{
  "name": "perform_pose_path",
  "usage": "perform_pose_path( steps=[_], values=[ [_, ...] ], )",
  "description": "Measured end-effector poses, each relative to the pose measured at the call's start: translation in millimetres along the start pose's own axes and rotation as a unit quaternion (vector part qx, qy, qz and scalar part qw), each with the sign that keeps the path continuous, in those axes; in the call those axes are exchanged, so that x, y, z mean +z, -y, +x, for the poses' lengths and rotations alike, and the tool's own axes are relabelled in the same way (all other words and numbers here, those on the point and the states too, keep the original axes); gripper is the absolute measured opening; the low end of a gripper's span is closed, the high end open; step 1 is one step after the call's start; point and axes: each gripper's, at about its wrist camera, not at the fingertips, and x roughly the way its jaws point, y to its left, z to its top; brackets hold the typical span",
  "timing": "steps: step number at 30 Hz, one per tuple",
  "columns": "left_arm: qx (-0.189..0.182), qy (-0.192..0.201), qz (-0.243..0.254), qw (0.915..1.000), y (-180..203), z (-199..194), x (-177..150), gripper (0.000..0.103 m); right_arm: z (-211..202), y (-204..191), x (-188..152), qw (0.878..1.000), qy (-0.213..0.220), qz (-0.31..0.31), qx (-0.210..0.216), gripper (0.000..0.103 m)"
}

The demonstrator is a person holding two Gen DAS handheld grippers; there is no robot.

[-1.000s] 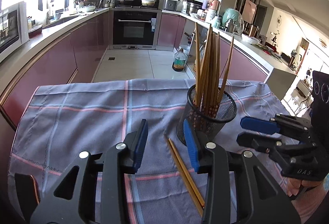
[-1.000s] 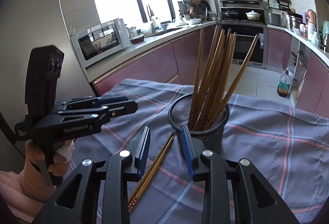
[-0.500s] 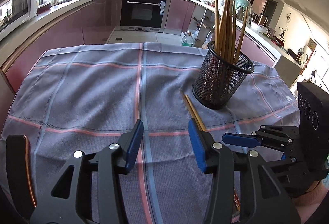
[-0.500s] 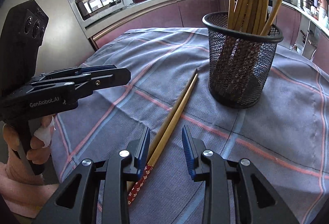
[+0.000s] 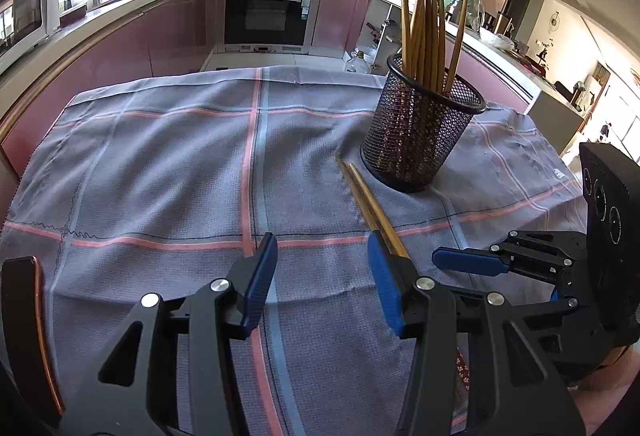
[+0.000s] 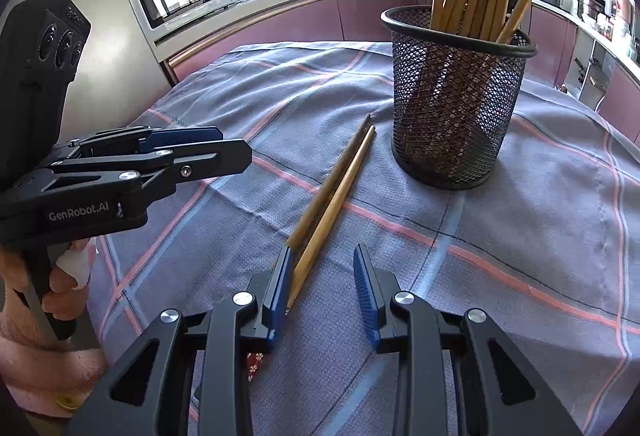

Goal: Organize utensils
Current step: 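Lower the right tool onto a wooden chopstick and close while the left tool grasps another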

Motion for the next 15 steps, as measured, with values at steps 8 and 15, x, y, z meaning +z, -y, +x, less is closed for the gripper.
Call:
perform_pose_path(
  steps=[8, 15],
  values=[
    [-0.012, -0.016, 0.028, 0.9994, 15.7, 11.1, -4.1, 0.050, -5.3, 12.8, -4.5, 1.000, 0.000, 0.013, -0.006, 0.024],
    [-0.017, -0.032, 0.052, 0.9980, 32.4, 23.6, -6.3, 0.051, -5.1, 16.6, -4.1, 1.000, 0.002, 0.023, -0.004, 0.024]
  ],
)
